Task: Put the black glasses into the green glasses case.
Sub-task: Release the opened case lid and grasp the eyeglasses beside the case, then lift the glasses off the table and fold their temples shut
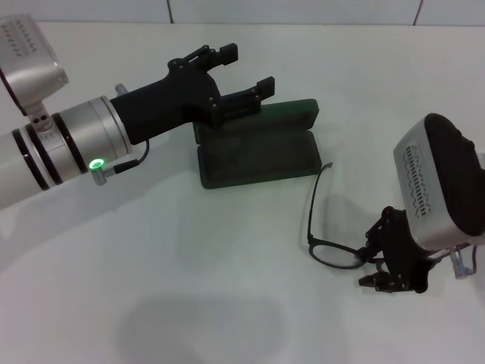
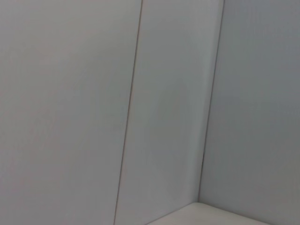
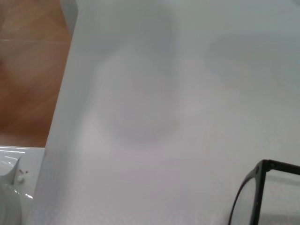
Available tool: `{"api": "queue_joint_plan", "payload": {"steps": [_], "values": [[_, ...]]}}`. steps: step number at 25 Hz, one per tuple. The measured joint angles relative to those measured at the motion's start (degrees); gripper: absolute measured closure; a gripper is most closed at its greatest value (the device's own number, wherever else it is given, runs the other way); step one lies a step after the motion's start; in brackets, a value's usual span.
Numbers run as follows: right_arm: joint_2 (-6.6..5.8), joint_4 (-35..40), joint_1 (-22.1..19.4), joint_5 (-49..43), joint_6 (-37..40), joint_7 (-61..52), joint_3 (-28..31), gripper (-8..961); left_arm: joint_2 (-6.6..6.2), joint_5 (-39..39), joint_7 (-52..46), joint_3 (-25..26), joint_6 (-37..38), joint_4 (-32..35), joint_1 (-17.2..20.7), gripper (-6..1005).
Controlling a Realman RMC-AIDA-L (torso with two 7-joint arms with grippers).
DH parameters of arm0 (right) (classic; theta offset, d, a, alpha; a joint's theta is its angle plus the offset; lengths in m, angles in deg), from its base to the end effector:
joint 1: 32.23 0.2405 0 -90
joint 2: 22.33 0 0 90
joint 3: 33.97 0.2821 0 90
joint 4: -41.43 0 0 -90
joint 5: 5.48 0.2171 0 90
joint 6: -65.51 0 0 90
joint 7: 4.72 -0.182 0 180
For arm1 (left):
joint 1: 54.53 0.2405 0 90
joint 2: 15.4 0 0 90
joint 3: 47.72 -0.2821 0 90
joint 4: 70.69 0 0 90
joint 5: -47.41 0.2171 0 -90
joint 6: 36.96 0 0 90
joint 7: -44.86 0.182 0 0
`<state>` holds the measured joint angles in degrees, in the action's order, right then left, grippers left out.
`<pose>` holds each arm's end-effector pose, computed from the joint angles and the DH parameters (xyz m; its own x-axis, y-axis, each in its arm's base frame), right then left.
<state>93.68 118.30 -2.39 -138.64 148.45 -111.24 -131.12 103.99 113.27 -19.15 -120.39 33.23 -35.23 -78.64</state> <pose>0.2036 0.3325 -0.1003 0.9355 0.1248 0.3304 0.1325 -0.9912 -0.0007 -0.2307 0.3830 -0.0626 0.6688 0.1253 0.7328 0.4886 -0.8171 -0.3061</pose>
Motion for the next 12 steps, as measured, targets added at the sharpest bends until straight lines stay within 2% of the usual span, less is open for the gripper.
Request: {"api": "queue_joint_plan", "payload": {"steps": [6, 12], "values": [[0.0, -0.4, -0.3, 0.6, -3.1, 0.0, -1.3, 570, 0.08, 0.0, 0.0, -0.2, 0.0, -0.4, 0.0, 105], [-0.08, -0.1, -0.8, 0.7, -3.3, 0.0, -1.1, 723, 0.13, -0.2, 0.0, 0.0, 1.7, -0.8, 0.4, 105]]}}
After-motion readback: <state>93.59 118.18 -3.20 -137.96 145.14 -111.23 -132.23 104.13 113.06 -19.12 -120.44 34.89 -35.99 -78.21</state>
